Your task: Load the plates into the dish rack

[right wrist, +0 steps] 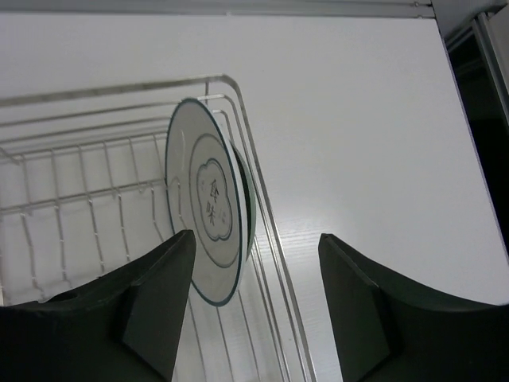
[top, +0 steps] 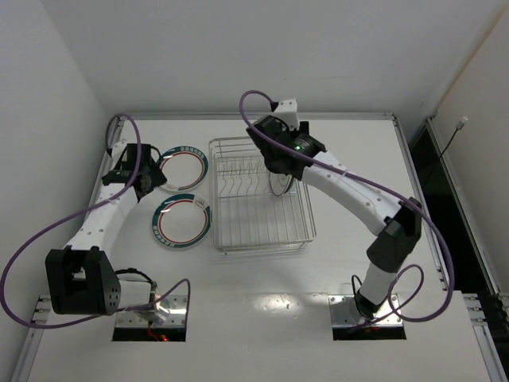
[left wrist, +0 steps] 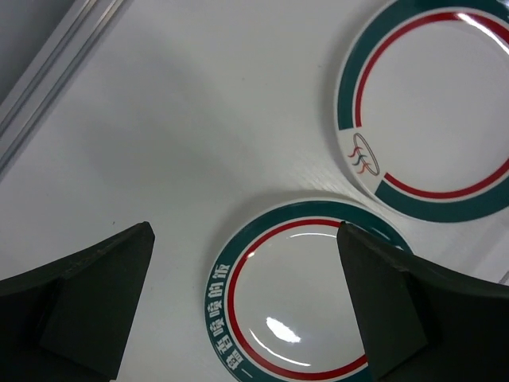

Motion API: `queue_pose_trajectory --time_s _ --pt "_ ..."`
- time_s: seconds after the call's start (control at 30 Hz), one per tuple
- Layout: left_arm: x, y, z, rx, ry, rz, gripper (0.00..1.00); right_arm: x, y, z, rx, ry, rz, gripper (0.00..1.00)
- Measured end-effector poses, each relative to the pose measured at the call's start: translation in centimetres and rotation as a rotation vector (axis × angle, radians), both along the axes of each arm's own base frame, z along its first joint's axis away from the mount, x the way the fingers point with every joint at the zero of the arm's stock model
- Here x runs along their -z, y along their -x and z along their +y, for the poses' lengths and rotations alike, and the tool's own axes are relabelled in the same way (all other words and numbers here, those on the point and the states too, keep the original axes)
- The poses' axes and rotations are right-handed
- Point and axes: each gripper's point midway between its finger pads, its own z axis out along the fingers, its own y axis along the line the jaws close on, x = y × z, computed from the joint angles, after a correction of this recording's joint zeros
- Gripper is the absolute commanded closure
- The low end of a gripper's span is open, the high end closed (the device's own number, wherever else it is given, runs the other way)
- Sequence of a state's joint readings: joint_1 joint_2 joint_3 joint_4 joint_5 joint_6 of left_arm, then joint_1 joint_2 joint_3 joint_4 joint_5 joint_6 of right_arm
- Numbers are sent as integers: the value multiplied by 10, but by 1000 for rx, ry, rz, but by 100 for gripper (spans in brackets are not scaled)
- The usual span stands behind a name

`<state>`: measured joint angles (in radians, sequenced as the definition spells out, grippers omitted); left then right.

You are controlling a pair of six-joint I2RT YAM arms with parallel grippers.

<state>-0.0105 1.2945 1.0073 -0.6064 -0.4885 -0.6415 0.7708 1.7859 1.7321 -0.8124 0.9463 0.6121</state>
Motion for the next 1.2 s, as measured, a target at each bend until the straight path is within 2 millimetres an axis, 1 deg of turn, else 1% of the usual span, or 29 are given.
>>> queue_pose_trajectory --time_s 0.1,0.2,0.23,0.27,0.3,0.37,0.4,0.43,0.47,0.5,0.53,0.63,0.73,0.83,0.93,1.0,1.07,1.13,1.17,1.2 --pt "2 3 12 -57 37 -8 0 -35 4 -2 -14 -77 -73 38" --pt "12 8 21 -90 132 -5 0 -56 6 -3 -19 -122 -120 38" --pt "19 11 23 -99 177 1 0 -58 6 -4 -19 -125 -123 38" --pt "31 17 25 -104 256 3 0 -57 6 -3 -21 -125 -123 38" --pt "46 28 29 -126 323 16 0 -57 6 -3 -25 -127 -119 38" --pt "79 53 27 -170 449 54 0 -52 7 0 -36 -129 -104 38" --pt "95 70 20 -190 512 84 0 -49 7 1 -42 -130 -98 38" --pt "107 85 9 -197 568 116 0 -45 7 2 -49 -132 -88 38" --pt "111 94 0 -193 602 135 0 -42 8 4 -55 -133 -80 38" --pt "112 100 -8 -183 628 140 0 -37 8 4 -60 -131 -71 38" --pt "107 101 -13 -166 641 124 0 -34 9 5 -66 -131 -61 38" --pt "86 90 -15 -116 631 18 0 -26 11 7 -77 -128 -41 38" --pt "77 81 -17 -81 639 -36 0 -23 11 8 -83 -131 -35 38" --pt "86 81 -21 -72 663 -25 0 -21 11 7 -83 -131 -30 38" --pt "102 91 -27 -88 691 28 0 -20 13 3 -81 -130 -27 38" --pt "105 94 -28 -94 697 44 0 -19 15 -2 -76 -129 -24 38" --pt "105 93 -27 -95 694 40 4 -19 16 -8 -68 -132 -26 38" --pt "106 92 -26 -97 694 37 11 -21 15 -14 -56 -138 -31 38" --pt "107 91 -26 -99 696 36 22 -22 15 -17 -53 -140 -33 38" --pt "109 89 -26 -103 702 35 29 -23 15 -18 -50 -144 -35 38"
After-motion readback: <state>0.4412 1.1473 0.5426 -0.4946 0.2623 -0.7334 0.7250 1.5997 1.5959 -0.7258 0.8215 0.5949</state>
